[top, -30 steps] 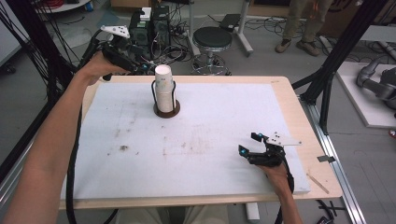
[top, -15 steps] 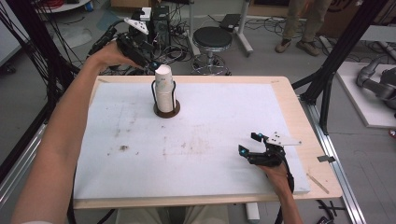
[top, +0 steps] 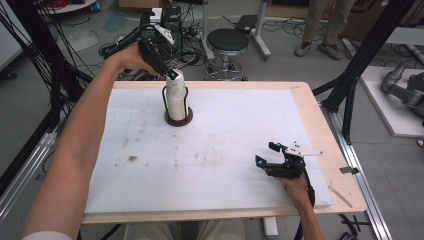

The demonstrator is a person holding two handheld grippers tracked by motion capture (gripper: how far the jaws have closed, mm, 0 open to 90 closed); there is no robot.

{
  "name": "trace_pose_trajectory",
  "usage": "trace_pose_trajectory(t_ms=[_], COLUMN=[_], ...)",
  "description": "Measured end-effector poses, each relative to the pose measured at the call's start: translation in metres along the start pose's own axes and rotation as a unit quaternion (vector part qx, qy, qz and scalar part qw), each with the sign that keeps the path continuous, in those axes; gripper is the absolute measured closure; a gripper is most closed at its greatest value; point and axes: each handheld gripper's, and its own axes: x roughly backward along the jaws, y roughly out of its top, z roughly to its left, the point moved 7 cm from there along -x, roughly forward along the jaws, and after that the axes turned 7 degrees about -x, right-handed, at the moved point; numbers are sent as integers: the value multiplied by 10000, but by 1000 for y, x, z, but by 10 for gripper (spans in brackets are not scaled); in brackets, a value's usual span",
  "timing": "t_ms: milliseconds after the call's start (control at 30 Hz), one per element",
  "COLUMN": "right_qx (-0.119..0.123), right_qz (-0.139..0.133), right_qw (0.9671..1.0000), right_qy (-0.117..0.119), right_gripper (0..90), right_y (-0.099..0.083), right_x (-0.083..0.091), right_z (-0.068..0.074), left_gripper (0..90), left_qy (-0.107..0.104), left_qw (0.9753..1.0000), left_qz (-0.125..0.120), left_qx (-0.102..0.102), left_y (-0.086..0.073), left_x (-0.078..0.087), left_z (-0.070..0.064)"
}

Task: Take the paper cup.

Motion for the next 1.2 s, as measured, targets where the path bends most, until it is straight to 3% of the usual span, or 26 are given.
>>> trace_pose_trajectory(t_ms=[267,500,1000,1200], right_qx=[14,-7,-21,23], right_qz=[-6,0,22,19], right_qw=[10000,10000,10000,10000], right_qy=[-11,1,-9,-21], right_gripper=[172,173,173,172], right_y=[0,0,0,0], right_x=[0,0,0,-1], right_z=[0,0,0,0], left_gripper=[131,183,338,340], left_qy=[-93,-217,-337,-314], left_qw=[9996,9994,9989,9989], left_qz=[249,275,288,322], left_qx=[32,73,157,148], left_y=[-1,-3,-4,-4], left_x=[-19,-27,-29,-29], left_z=[-1,-2,-5,-6])
